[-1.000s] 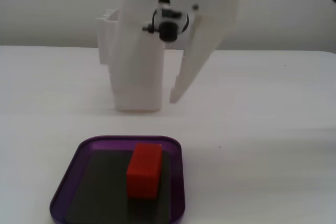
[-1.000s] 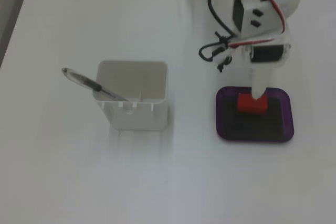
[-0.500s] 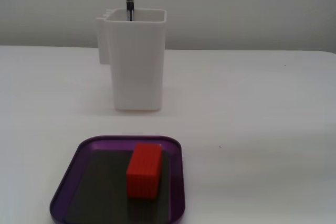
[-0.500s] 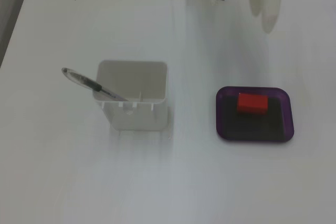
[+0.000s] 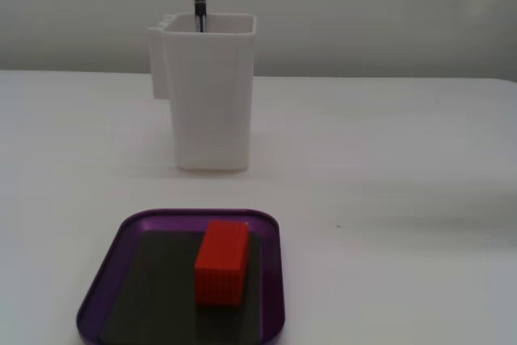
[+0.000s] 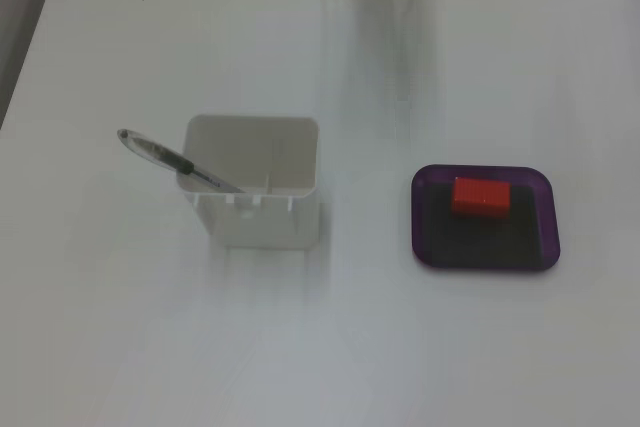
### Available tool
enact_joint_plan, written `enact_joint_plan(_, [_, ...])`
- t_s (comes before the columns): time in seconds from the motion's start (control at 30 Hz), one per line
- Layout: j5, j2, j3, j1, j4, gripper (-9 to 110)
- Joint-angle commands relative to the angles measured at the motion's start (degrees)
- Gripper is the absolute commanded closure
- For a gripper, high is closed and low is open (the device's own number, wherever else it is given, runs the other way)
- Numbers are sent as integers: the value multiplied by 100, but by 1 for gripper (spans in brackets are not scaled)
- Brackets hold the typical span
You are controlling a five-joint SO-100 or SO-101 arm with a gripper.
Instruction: Pick up the red cube and place it in the box.
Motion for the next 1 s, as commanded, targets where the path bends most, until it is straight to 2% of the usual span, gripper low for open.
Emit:
enact_joint_plan(0.0, [18, 905, 1011, 167, -448, 84])
enact_joint_plan(0.27, [18, 2646, 3463, 396, -1978, 84])
enact_joint_plan(0.47, [44, 3797, 5159, 492, -2628, 84])
enact_joint_plan(0.7, [53, 4957, 6398, 738, -2619, 84])
enact_joint_plan(0.97, [53, 5739, 6829, 765, -2329, 84])
